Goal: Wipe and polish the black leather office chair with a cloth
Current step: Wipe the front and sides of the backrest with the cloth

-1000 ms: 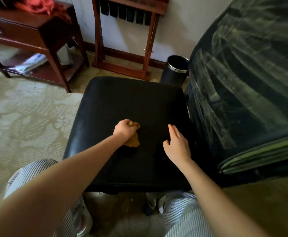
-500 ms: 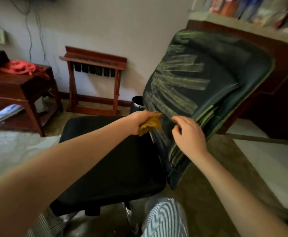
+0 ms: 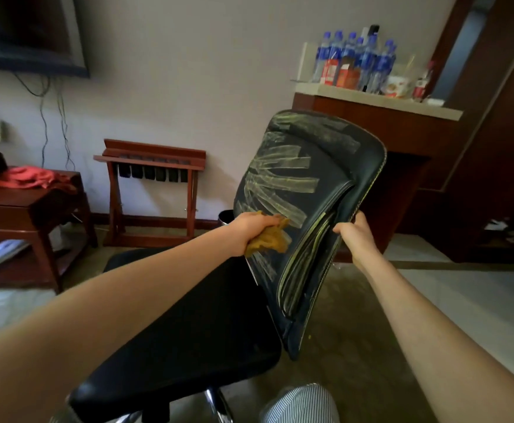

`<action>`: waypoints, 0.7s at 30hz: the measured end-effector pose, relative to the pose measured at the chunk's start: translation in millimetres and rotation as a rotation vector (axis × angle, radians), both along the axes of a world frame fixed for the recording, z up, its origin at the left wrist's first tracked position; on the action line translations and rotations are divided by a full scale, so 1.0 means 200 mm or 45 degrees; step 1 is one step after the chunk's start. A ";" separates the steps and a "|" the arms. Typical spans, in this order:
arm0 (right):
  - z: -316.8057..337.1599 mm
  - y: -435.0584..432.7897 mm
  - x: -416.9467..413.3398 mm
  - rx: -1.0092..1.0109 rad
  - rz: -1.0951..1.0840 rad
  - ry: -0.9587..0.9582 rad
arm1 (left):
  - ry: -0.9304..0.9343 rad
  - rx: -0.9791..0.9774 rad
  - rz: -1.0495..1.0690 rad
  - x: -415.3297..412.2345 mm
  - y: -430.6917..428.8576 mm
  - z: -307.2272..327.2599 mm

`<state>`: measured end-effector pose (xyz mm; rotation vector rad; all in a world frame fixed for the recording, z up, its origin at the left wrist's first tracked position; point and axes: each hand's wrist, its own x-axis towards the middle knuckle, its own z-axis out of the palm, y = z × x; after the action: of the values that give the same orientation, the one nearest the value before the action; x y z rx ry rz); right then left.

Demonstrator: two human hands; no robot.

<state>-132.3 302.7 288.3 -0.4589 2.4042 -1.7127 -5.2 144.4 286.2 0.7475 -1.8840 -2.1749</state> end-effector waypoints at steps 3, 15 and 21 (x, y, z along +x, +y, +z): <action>-0.01 0.02 0.04 0.005 0.006 0.008 | 0.080 -0.022 0.092 0.07 -0.01 0.06; -0.10 0.13 0.38 -0.026 0.069 0.241 | 0.388 -0.483 0.121 0.16 0.18 0.13; -0.02 0.12 0.56 -0.177 0.148 0.544 | 0.650 -0.824 0.126 0.23 0.19 0.20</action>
<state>-19.9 327.2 285.3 -1.0602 2.4685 -1.8937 41.4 183.1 326.8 0.1357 -2.0071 -1.3660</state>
